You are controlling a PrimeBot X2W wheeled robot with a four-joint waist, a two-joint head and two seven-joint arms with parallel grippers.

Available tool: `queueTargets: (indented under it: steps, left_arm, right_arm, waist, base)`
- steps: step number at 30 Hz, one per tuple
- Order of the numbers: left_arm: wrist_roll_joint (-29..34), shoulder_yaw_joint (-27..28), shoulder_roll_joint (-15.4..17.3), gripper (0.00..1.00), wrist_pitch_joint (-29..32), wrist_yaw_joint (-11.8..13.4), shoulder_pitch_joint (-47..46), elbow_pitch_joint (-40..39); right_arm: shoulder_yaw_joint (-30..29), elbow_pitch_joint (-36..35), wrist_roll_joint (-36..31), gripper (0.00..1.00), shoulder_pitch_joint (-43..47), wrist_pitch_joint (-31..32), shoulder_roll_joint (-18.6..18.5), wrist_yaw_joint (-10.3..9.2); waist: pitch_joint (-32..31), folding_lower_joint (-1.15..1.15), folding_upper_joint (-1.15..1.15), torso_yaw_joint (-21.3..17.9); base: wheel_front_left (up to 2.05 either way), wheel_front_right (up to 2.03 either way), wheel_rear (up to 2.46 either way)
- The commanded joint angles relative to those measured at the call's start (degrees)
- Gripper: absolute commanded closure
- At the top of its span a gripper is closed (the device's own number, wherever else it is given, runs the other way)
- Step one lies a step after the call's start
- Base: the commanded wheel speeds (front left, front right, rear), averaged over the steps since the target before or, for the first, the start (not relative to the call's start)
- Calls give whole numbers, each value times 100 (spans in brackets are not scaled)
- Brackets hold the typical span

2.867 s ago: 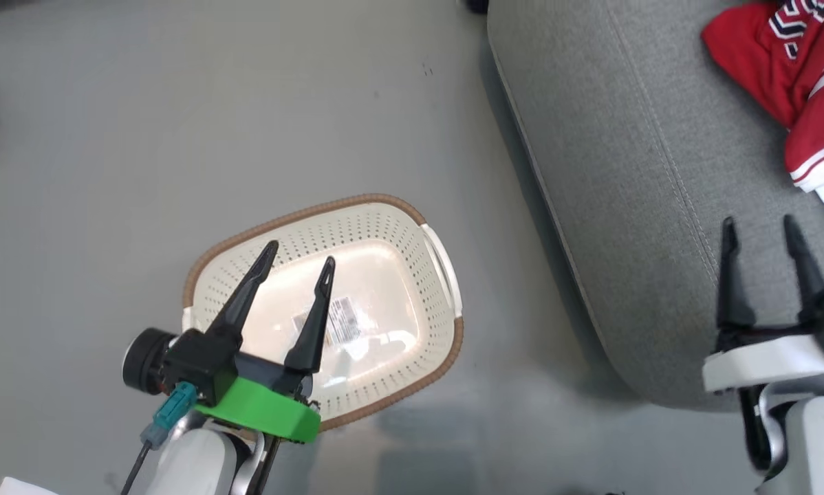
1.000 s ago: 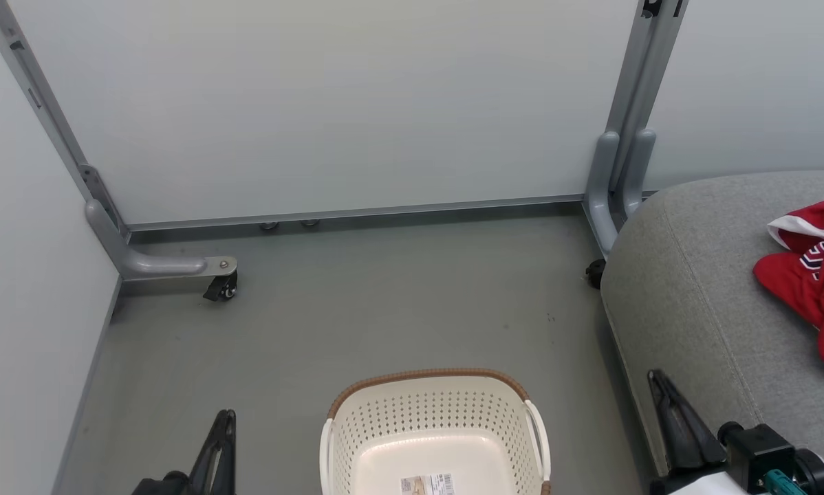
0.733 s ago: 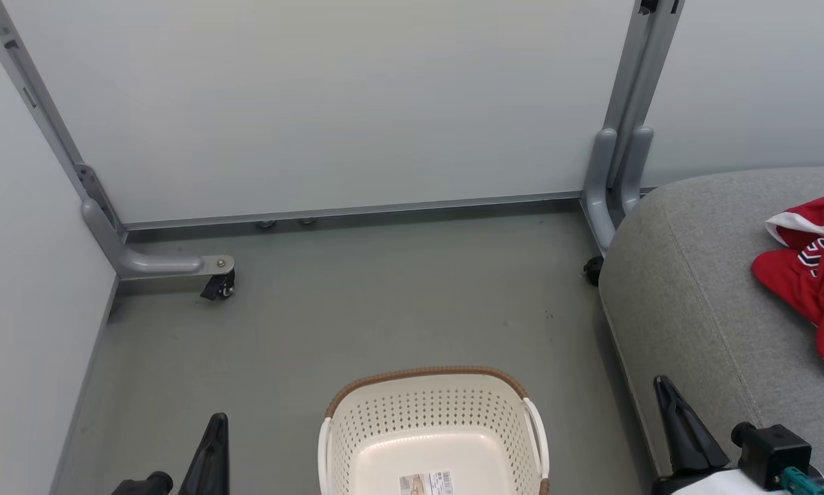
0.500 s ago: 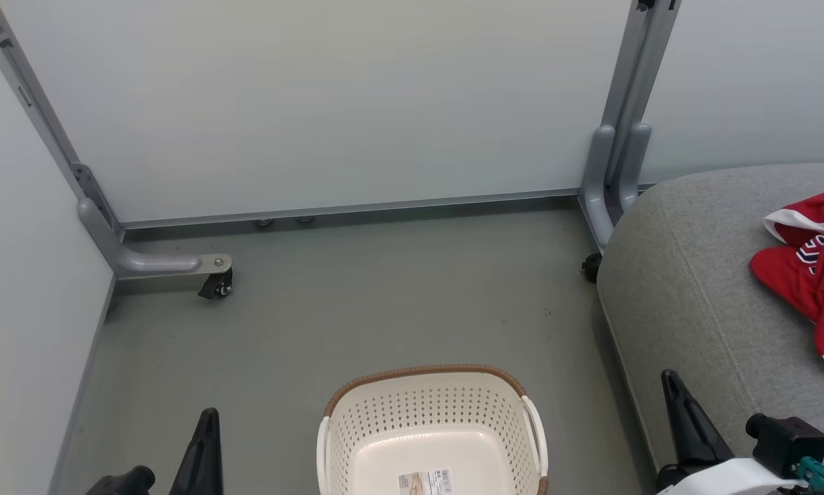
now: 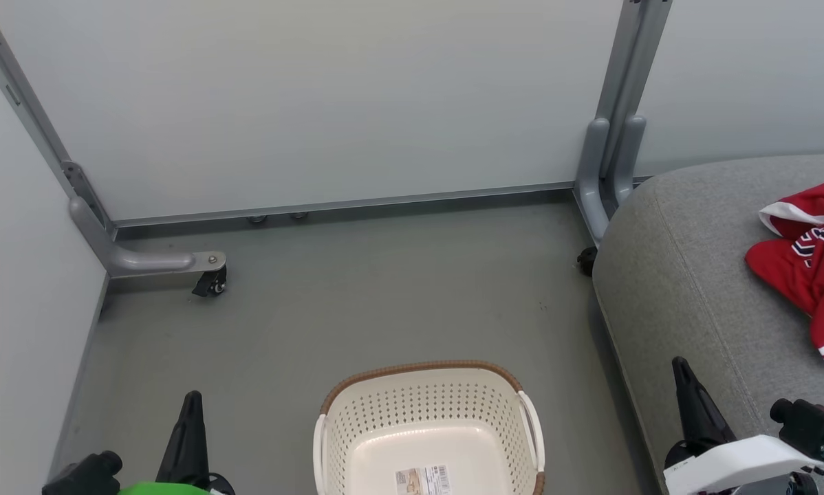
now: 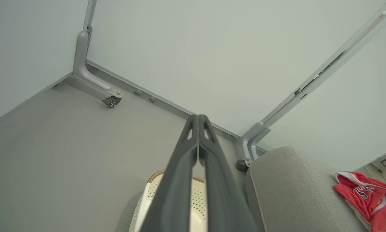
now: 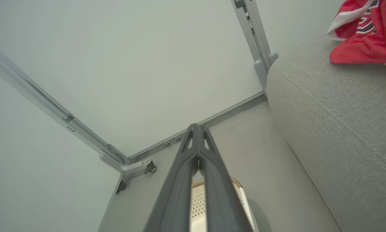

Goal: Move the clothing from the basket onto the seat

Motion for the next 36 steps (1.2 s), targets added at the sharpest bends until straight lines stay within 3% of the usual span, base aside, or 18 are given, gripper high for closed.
queueTargets:
  steps: [1, 36]
  left_arm:
    - [-214, 33, 54, 100, 38, 0, -218, -56]
    - [-2792, 220, 135, 100, 600, -9, -713, 92]
  right_arm:
    - [-30, -42, 229, 100, -177, 41, -56, -2]
    - [-176, 273, 2855, 100, -607, 624, -130, -4]
  waist:
    - [7, 0, 11, -7]
    - [157, 0, 23, -161]
  base:
    - [0, 0, 0]
    - [0, 0, 0]
